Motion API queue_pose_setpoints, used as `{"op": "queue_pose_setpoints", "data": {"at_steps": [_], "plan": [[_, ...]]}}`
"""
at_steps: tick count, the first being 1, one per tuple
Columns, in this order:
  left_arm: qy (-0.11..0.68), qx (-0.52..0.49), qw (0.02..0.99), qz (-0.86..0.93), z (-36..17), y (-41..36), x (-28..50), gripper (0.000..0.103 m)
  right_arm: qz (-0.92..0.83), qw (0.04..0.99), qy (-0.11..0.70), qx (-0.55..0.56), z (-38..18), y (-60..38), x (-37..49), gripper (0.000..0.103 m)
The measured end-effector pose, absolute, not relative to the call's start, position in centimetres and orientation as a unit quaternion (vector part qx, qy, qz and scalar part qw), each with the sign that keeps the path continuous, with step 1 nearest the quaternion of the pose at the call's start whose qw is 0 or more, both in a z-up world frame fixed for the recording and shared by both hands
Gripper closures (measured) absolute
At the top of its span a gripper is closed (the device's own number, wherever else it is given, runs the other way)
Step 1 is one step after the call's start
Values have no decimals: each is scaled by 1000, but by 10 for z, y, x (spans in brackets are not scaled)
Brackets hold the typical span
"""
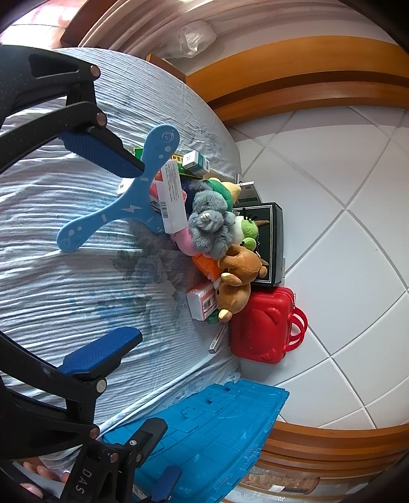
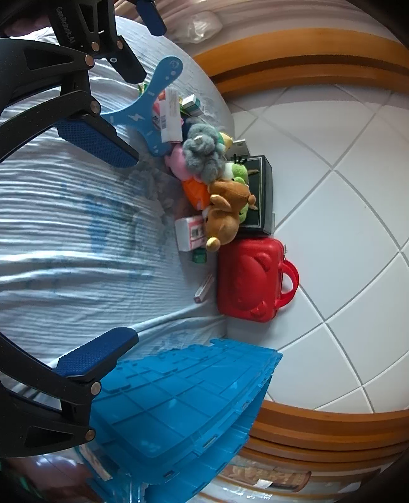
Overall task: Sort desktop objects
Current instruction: 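Move both grippers toward the brown bear plush on the pile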
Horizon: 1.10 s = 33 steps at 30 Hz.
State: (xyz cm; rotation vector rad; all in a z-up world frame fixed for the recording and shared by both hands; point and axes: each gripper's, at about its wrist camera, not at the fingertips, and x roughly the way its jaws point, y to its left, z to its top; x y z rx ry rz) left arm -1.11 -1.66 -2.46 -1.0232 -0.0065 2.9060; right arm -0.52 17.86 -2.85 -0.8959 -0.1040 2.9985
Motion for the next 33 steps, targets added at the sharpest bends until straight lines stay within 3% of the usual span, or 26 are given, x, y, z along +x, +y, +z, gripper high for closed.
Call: {"op": "queue_pose_setpoints", "data": {"at_steps": [11, 18, 29, 33], "plan": [[-1, -362, 26, 932, -42, -9, -40, 6, 951, 9, -28, -306, -45, 196, -33, 0], [2, -385, 20, 923, -51, -16, -106, 6, 940, 1, -39, -339, -52, 210, -88, 0], [-4, -438, -90, 894, -70, -46, -315, 6, 921, -48, -18, -386, -55, 210, -302, 0], [-25, -443, -80, 892, -78, -51, -357, 6, 917, -59, -14, -395, -64, 194, -369, 0]]}}
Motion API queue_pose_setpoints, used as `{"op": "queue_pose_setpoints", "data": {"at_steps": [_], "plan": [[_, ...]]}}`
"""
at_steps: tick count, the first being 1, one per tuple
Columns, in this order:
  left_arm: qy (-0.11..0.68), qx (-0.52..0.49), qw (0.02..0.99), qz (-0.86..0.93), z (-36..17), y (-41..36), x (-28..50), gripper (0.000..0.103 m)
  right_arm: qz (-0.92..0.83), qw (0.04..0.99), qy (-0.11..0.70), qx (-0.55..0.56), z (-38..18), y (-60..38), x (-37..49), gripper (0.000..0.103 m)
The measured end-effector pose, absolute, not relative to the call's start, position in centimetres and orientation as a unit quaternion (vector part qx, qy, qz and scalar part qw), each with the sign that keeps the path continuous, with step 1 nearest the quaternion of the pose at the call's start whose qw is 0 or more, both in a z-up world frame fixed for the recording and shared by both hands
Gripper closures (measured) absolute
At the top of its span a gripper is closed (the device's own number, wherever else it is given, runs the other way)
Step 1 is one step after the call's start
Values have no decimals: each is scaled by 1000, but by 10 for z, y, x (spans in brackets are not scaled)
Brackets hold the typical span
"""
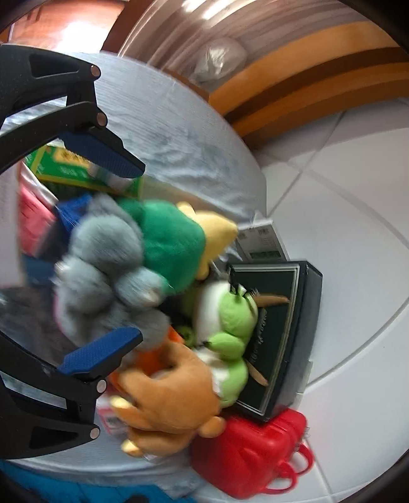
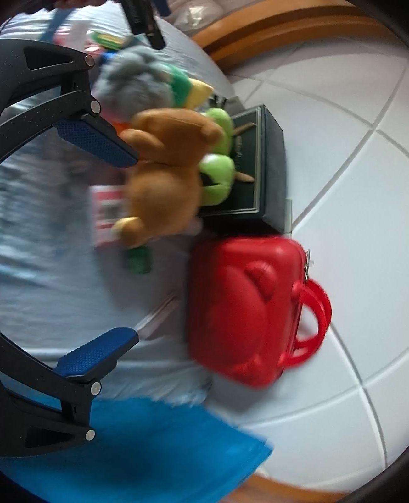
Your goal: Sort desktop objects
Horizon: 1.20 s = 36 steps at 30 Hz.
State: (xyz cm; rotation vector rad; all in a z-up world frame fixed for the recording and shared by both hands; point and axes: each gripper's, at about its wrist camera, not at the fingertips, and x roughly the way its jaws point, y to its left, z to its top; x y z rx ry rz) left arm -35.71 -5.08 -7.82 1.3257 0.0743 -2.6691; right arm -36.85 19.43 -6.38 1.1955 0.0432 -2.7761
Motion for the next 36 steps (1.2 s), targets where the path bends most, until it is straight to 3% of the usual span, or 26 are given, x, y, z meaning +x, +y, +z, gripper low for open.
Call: {"op": "queue_pose_setpoints", "data": {"at_steps": [2, 10, 18, 20, 22, 24, 36], "plan": [[23, 415, 35, -909, -73, -37, -361, 6, -919, 63, 3, 389, -65, 194, -384, 0], [-131, 405, -60, -903, -107, 49, -377, 6, -889, 138, -55, 432, -102, 199, -407, 0], [-123, 442, -105, -882, -139, 68, -415, 6, -859, 167, -53, 482, -150, 183, -441, 0], [-121, 456, -106, -875, -146, 70, -422, 7, -854, 177, -58, 485, -155, 184, -448, 5], [-108, 460, -115, -874, -150, 69, -423, 21, -849, 185, -61, 491, -157, 183, -450, 13], [-90, 469, -142, -867, -149, 74, -418, 50, -853, 183, -45, 486, -153, 180, -443, 20], [-109, 402, -158, -895, -78, 89, -337, 53, -883, 173, -43, 434, -94, 197, -366, 37]]}}
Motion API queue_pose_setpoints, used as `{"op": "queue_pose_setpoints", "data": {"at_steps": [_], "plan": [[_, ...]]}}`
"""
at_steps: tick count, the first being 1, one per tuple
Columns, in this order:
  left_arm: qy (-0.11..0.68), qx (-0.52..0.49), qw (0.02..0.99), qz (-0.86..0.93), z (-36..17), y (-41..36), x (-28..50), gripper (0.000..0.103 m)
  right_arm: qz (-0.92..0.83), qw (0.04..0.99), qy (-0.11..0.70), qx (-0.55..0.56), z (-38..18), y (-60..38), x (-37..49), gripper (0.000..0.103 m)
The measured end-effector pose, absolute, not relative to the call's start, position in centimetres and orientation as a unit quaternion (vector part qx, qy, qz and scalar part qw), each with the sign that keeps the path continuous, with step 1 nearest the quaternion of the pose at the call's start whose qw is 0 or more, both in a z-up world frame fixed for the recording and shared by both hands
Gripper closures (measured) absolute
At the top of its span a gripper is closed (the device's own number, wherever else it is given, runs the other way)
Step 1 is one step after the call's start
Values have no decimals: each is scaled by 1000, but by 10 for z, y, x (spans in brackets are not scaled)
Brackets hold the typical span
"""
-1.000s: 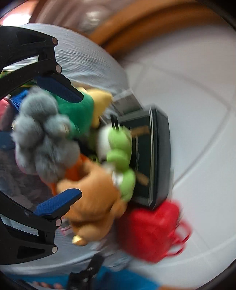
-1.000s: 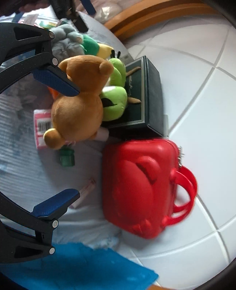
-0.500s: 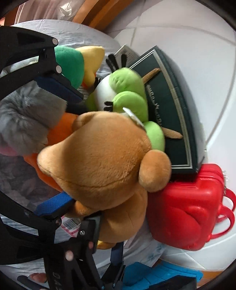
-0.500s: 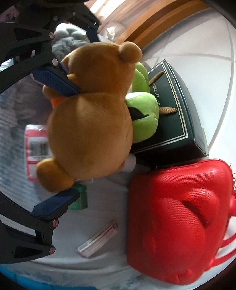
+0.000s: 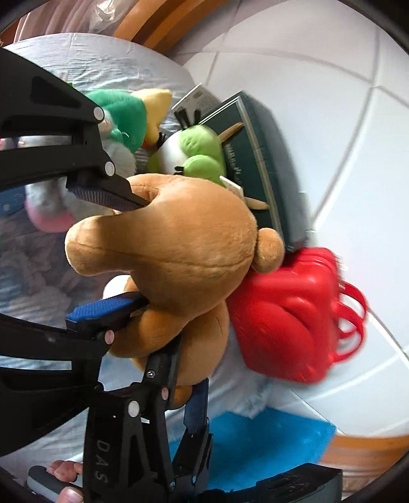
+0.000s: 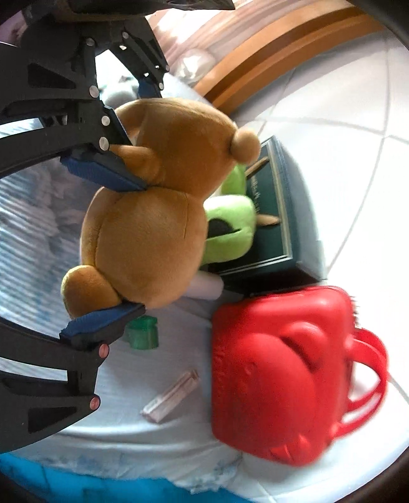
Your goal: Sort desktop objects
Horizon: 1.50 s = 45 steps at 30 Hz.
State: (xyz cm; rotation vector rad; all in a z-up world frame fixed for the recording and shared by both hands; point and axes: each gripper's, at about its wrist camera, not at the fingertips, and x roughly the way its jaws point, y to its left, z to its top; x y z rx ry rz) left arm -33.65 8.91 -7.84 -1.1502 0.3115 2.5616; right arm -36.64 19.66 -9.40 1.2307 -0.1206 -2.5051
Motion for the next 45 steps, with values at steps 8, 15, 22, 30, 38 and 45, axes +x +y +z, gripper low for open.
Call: {"op": "queue_pose_setpoints", "data": {"at_steps": [8, 15, 22, 30, 38, 45], "plan": [[116, -341, 192, 913, -6, 94, -257, 61, -899, 191, -50, 392, -27, 208, -286, 101], [123, -361, 180, 907, 1, 85, -206, 52, -907, 137, -65, 392, -12, 229, -227, 101], [94, -442, 164, 877, -73, 66, -194, 42, -890, 85, -84, 440, -69, 262, -208, 41], [62, -478, 164, 861, -111, 93, -222, 42, -873, 27, -92, 477, -113, 305, -214, 38], [79, -473, 208, 853, -147, 161, -276, 42, -867, -17, -118, 483, -160, 348, -262, 38], [148, -491, 275, 813, -211, 247, -314, 42, -868, -34, -145, 474, -191, 372, -299, 38]]}}
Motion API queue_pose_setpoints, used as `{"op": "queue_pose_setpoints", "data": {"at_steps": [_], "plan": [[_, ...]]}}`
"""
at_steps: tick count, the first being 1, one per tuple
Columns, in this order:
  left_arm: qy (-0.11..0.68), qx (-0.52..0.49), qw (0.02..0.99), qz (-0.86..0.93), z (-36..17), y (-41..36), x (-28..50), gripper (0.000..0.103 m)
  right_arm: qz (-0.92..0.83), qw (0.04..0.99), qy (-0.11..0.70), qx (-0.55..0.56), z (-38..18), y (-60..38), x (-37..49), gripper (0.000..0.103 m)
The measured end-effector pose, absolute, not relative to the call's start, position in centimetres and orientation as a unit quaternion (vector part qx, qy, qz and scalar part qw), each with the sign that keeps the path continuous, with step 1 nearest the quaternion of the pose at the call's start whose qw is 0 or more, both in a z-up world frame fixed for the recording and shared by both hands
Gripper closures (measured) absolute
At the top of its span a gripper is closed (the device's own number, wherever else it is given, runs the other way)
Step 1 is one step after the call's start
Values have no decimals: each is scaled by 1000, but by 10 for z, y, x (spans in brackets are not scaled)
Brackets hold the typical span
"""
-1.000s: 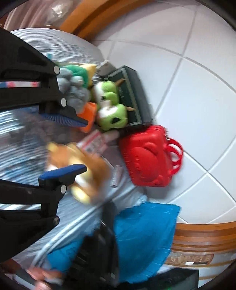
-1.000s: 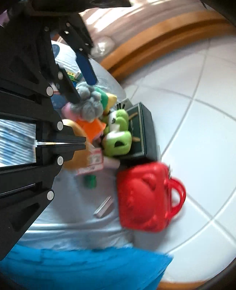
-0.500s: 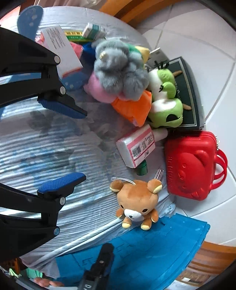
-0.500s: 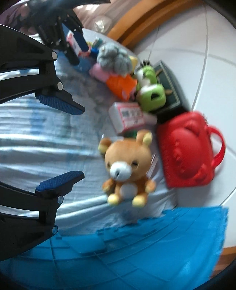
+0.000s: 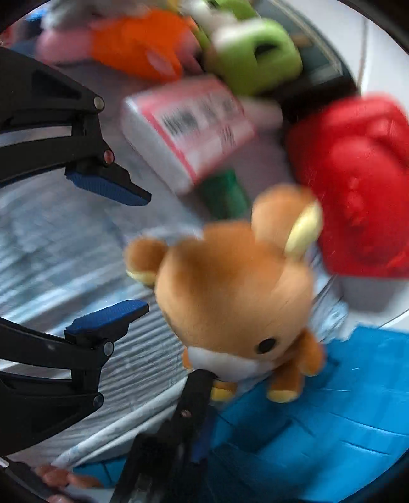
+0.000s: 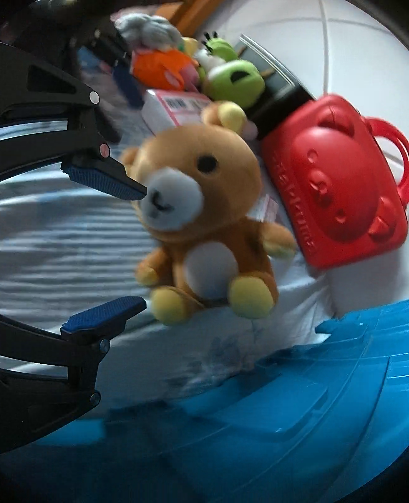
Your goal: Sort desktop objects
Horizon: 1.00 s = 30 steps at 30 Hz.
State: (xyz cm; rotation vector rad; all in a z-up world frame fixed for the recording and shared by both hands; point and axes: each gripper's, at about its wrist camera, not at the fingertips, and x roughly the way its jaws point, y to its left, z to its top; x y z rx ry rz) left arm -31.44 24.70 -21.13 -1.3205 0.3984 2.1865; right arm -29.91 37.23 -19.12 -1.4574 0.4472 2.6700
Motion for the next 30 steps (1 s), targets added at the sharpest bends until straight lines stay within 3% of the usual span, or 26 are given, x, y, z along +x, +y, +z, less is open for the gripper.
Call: {"op": "queue_pose_setpoints", "data": {"at_steps": [6, 9, 16, 20, 22, 24, 29, 30], "plan": [[140, -505, 260, 811, -228, 241, -354, 42, 867, 20, 164, -470, -195, 379, -318, 35], [101, -524, 281, 797, -222, 226, -361, 42, 867, 7, 184, -462, -195, 381, -321, 35], [102, -489, 275, 821, -187, 240, -343, 42, 890, -1, 194, -414, -170, 378, -328, 35], [89, -506, 250, 821, -196, 260, -362, 41, 893, 17, 186, -410, -170, 383, -357, 35], [78, -511, 254, 817, -198, 263, -369, 35, 891, 28, 180, -416, -176, 387, -367, 38], [93, -502, 241, 825, -199, 266, -373, 13, 892, 41, 176, -415, -183, 394, -377, 38], [92, -501, 257, 821, -200, 265, -383, 3, 905, 42, 169, -387, -192, 403, -406, 37], [88, -501, 260, 820, -200, 266, -384, 2, 904, 33, 167, -392, -198, 403, -414, 44]]}}
